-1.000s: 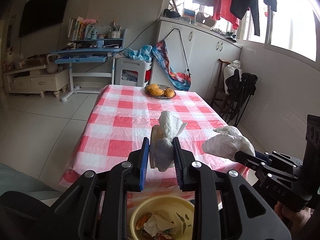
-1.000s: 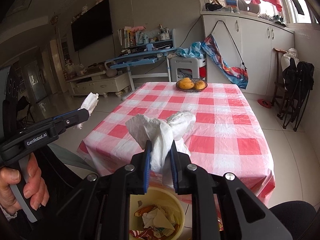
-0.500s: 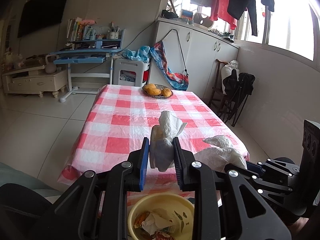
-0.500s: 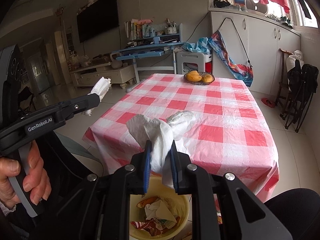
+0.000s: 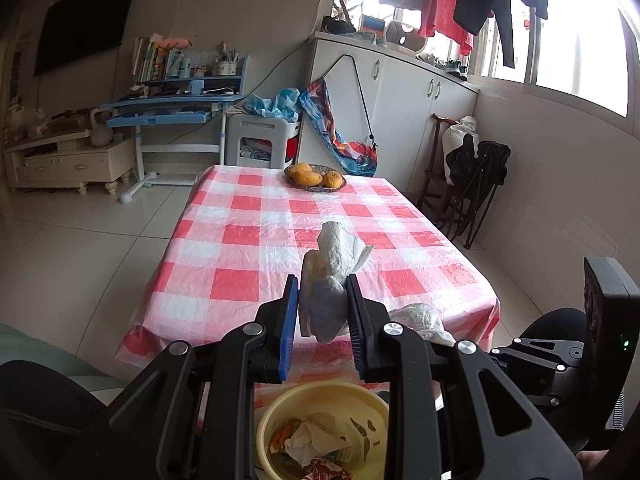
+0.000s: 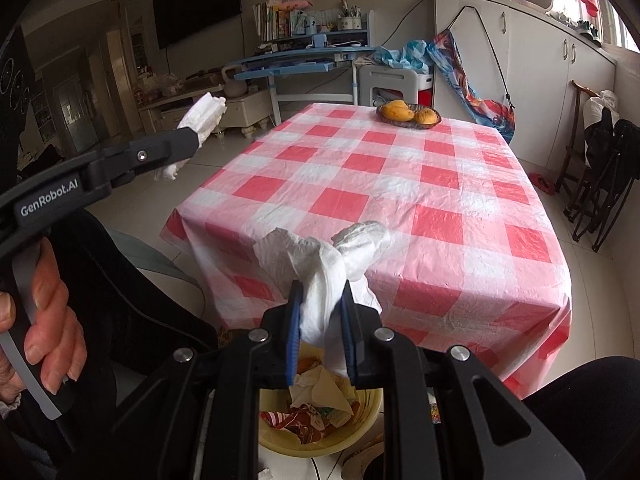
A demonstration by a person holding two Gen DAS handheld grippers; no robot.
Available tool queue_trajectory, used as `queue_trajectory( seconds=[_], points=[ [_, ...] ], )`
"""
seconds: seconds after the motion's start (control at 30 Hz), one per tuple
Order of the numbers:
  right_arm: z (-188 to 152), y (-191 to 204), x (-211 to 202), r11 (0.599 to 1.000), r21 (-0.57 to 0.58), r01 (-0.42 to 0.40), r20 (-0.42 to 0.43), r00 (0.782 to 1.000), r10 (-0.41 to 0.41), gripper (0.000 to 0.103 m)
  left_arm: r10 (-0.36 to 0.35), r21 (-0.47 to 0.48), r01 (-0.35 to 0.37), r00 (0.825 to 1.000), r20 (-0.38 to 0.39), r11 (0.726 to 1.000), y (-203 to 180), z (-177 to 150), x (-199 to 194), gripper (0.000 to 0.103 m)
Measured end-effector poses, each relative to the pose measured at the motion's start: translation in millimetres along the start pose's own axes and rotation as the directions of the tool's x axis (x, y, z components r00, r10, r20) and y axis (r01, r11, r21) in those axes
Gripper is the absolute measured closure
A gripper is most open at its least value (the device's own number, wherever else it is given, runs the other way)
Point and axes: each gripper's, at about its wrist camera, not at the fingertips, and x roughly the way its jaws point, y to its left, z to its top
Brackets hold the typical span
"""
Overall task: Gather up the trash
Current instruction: 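Carry tissue and plastic bag over the yellow basin and open both tools to drop them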
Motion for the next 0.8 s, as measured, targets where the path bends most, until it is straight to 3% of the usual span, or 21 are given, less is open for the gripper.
queue_trajectory(
  seconds=[0.23,0.4,0.8],
  points=[
    [-7,5,18,1.0,-0.023,0.0,-0.1,0.995,-0.002,0.083,0.001,0.001,-0.001,1.0,-0.002,1.0,0,0,0,0.08],
    [-13,11,29,0.999,-0.048,-0.004,-0.156,0.988,-0.003,0.077,0.001,0.001,-0.001,1.0,-0.004,1.0,0,-1,0,0.08],
    [-12,6,27,1.0,-0.019,0.01,-0.149,0.989,-0.012,0.057,0.005,-0.001,-0.005,1.0,-0.019,1.0,2,-8,5,0.08]
  ],
)
